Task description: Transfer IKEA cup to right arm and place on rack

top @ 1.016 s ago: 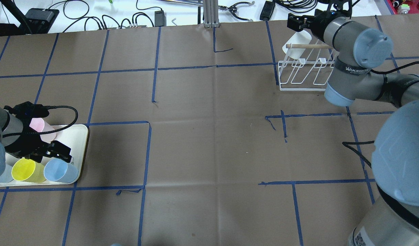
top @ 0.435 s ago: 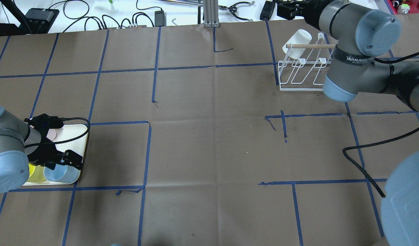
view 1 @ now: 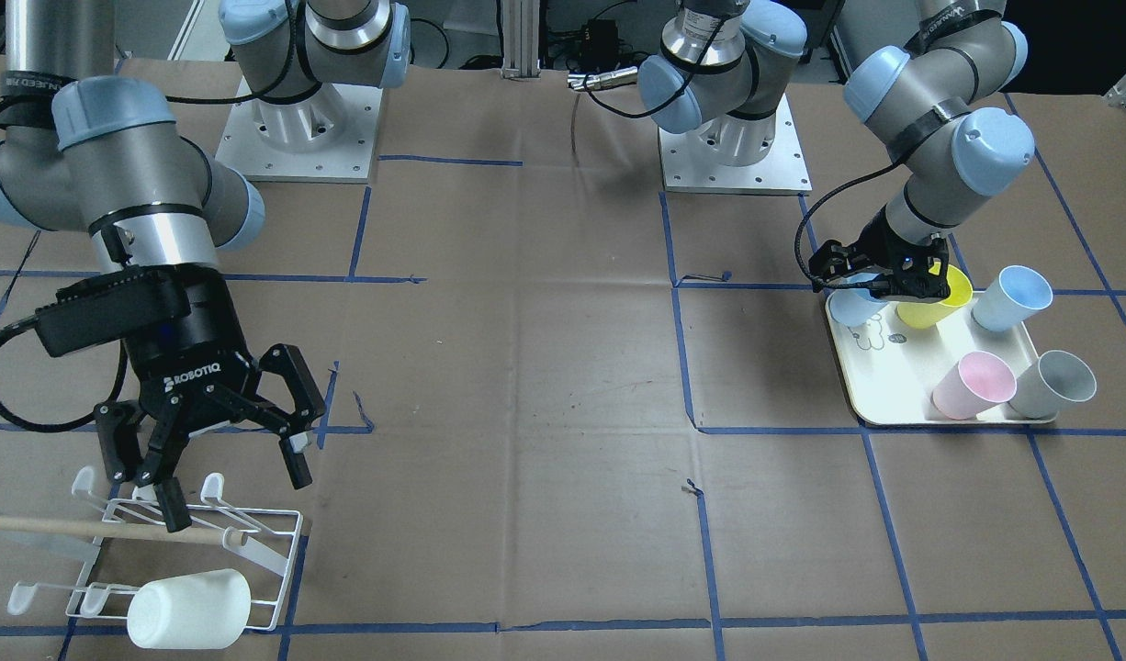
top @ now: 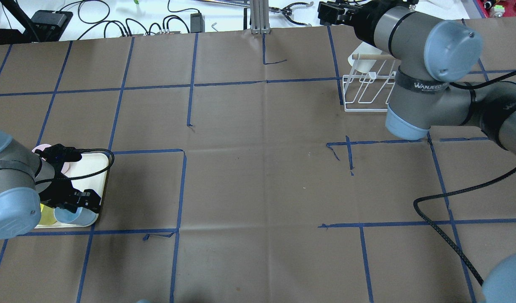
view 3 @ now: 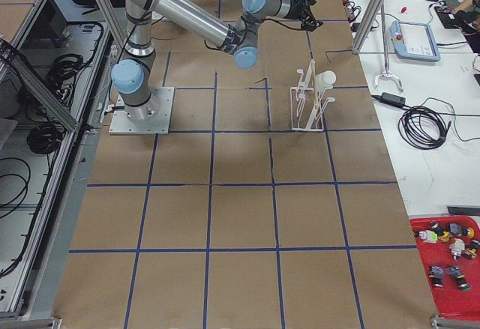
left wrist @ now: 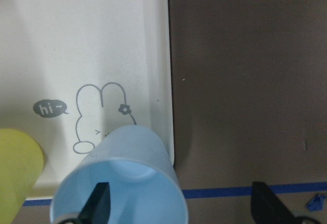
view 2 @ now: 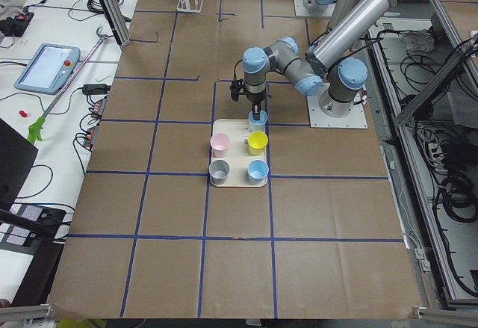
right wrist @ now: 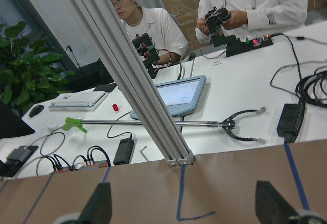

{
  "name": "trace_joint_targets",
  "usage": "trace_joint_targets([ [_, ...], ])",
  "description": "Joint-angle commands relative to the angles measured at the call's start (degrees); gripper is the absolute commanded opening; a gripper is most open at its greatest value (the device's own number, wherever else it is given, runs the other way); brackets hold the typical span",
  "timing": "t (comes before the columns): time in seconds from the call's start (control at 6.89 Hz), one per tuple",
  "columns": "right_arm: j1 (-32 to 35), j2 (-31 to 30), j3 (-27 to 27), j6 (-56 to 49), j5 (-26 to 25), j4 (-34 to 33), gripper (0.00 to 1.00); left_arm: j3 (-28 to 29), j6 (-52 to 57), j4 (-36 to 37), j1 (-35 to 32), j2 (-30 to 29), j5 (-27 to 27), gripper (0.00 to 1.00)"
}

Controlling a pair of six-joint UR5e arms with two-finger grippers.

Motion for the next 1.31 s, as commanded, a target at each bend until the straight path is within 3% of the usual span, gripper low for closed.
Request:
trace_joint_targets([
  [0.0,2.49,-2.61,3.69,23.16,0.23,-0.44,1.00,0.39,-0.48,-0.04,0.00,0.24,0.03,0.00],
  [0.44,7.14,-2.70,3.79,44.23,0.23,-6.29,1.00,3.80,-1.36,-1.17,-0.17,1.12,2.64,0.00],
  [0.58,7.68,-1.66,3.88,51.81,0.23,-11.46,1.00,8.25,-1.88,-6.66,-0.70,2.25,2.66,0.00],
  [0.87,7.68,-1.38,3.79,53.73,0.23,-11.78,1.00,24.65,-3.28,-23.60,-2.27,1.66,1.96,0.00],
  [1.16,7.68,-1.38,3.79,54.00,0.32,-11.86,1.00,38.38,-5.83,-30.78,-7.18,-4.03,1.79,0.00],
])
